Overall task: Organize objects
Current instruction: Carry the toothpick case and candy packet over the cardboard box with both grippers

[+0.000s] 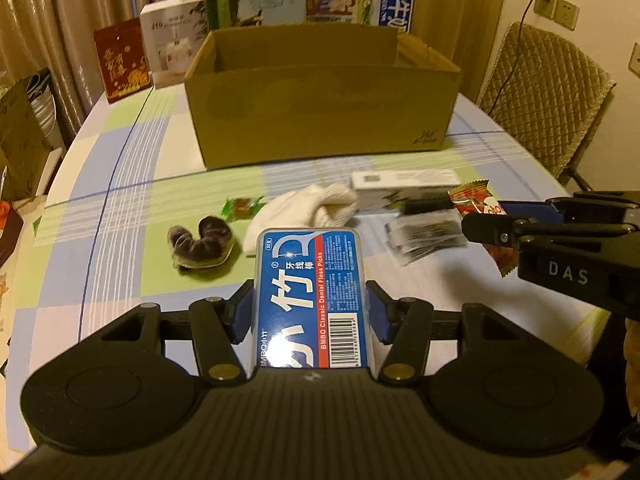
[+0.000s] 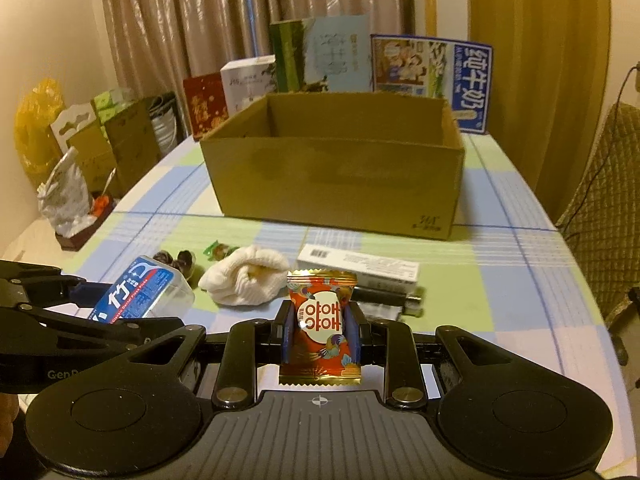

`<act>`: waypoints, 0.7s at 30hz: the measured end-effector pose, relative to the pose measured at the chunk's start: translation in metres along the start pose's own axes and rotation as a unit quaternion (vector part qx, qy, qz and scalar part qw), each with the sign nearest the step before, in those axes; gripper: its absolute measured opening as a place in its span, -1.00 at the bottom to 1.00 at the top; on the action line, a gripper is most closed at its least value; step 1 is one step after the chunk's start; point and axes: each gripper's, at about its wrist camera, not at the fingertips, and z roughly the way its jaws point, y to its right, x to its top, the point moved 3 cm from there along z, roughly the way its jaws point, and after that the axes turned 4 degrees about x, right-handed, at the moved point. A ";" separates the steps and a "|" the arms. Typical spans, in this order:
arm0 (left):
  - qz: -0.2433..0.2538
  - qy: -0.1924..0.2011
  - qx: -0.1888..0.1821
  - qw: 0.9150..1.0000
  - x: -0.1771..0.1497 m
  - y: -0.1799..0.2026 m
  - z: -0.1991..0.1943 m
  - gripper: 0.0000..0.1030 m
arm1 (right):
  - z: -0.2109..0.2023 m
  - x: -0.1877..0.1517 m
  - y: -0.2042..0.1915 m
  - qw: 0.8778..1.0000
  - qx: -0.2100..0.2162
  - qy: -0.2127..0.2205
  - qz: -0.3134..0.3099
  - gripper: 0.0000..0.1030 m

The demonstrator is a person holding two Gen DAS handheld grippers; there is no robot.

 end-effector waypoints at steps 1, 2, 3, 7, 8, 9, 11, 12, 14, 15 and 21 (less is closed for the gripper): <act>0.000 0.003 0.000 1.000 0.002 0.003 -0.004 0.01 | -0.004 0.001 0.002 1.000 0.000 0.001 0.001 -0.54; 0.000 0.005 -0.001 1.000 0.003 0.006 -0.007 0.01 | -0.007 0.002 0.003 1.000 0.000 0.002 0.003 -0.54; 0.001 0.009 -0.001 1.000 0.004 0.008 -0.011 0.01 | -0.011 0.003 0.005 1.000 0.000 0.004 0.006 -0.54; 0.002 0.018 -0.003 1.000 0.011 0.017 -0.023 0.01 | -0.021 0.005 0.008 1.000 0.000 0.010 0.009 -0.54; 0.002 0.020 -0.004 1.000 0.014 0.019 -0.025 0.01 | -0.024 0.006 0.009 1.000 0.000 0.012 0.008 -0.54; 0.001 0.021 -0.004 1.000 0.015 0.021 -0.027 0.01 | -0.026 0.007 0.009 1.000 0.000 0.013 0.008 -0.54; 0.000 0.025 -0.005 1.000 0.019 0.024 -0.030 0.01 | -0.029 0.008 0.011 1.000 -0.001 0.016 0.008 -0.54; 0.000 0.027 -0.004 1.000 0.020 0.025 -0.031 0.01 | -0.031 0.008 0.011 1.000 -0.002 0.017 0.008 -0.54; -0.001 0.029 -0.004 1.000 0.022 0.027 -0.033 0.01 | -0.033 0.009 0.014 1.000 -0.002 0.018 0.010 -0.54; -0.001 0.030 -0.004 1.000 0.024 0.028 -0.034 0.01 | -0.033 0.010 0.014 1.000 -0.003 0.018 0.010 -0.54; -0.001 0.035 -0.006 0.999 0.030 0.032 -0.035 0.01 | -0.033 0.013 0.016 1.000 -0.004 0.018 0.011 -0.54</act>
